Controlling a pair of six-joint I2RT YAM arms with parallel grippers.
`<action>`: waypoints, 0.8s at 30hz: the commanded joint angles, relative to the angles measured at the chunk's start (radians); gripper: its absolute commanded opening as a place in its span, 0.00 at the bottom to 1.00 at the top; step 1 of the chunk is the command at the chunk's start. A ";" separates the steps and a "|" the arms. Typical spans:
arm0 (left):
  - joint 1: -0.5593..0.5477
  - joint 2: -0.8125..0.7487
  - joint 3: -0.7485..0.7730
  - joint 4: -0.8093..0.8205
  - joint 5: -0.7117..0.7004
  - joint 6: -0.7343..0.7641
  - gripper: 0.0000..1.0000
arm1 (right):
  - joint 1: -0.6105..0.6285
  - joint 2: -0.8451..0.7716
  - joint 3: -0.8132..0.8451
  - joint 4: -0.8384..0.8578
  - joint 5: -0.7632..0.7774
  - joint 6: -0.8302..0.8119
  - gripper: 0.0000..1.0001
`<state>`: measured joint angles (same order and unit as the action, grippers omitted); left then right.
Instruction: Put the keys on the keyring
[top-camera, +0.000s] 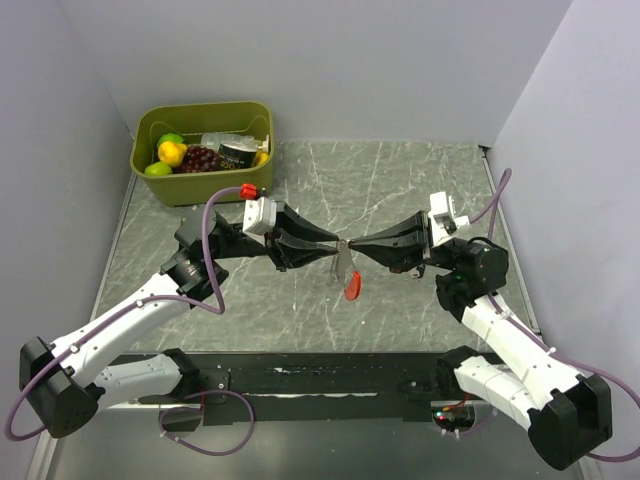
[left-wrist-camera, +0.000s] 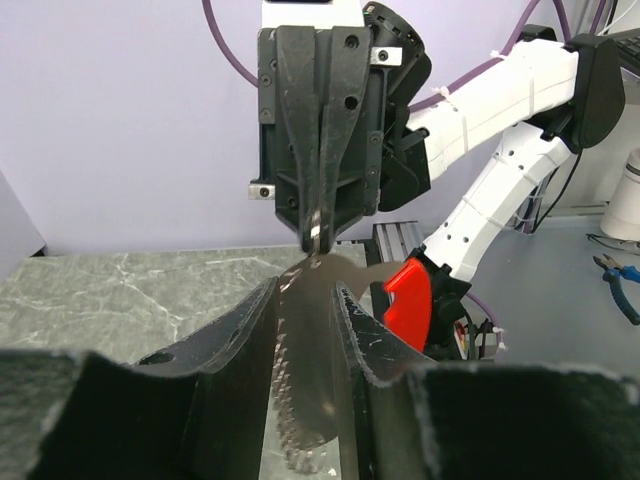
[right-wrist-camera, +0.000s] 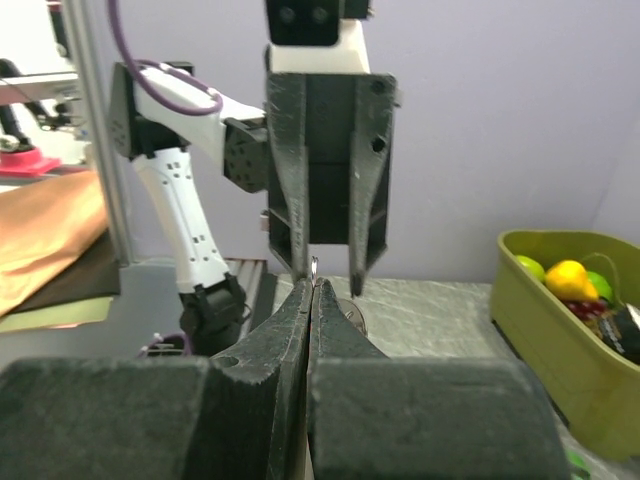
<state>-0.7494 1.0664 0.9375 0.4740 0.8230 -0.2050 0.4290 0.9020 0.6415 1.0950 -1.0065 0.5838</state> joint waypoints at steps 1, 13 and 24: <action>-0.011 0.000 0.047 0.015 -0.008 0.022 0.33 | -0.003 -0.041 0.004 -0.118 0.075 -0.088 0.00; -0.051 0.061 0.096 -0.014 -0.054 0.067 0.25 | -0.001 -0.058 -0.008 -0.170 0.101 -0.114 0.00; -0.062 0.090 0.113 -0.094 -0.105 0.128 0.01 | -0.001 -0.078 -0.020 -0.165 0.105 -0.116 0.00</action>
<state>-0.8116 1.1568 1.0195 0.3859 0.7708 -0.1181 0.4274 0.8497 0.6189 0.8841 -0.9039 0.4713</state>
